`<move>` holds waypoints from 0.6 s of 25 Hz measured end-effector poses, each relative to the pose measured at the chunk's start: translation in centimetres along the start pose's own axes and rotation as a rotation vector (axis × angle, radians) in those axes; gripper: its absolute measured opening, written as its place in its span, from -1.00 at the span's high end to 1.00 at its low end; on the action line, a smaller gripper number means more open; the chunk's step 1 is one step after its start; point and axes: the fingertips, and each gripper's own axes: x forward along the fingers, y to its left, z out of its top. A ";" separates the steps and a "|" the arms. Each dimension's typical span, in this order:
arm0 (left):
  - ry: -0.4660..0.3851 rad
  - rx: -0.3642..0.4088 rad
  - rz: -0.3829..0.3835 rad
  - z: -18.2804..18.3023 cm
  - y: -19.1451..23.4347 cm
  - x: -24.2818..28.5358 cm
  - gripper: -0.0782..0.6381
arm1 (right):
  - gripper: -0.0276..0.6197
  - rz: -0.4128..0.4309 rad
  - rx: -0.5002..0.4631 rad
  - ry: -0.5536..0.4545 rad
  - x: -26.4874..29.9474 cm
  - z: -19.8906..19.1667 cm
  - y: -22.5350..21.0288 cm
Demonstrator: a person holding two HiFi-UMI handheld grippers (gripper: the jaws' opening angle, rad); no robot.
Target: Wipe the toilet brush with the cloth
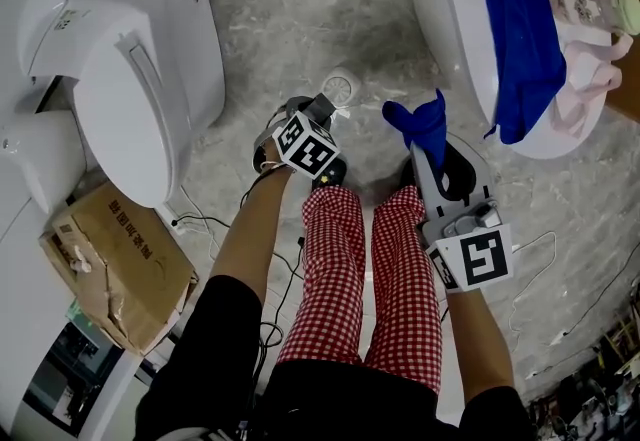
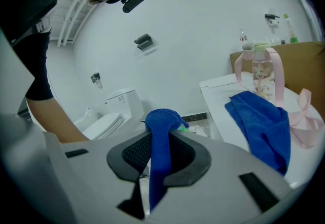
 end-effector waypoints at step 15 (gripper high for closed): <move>-0.043 -0.026 0.016 -0.6 -0.3 -1.9 0.31 | 0.72 0.013 0.021 -0.017 -0.2 0.1 1.6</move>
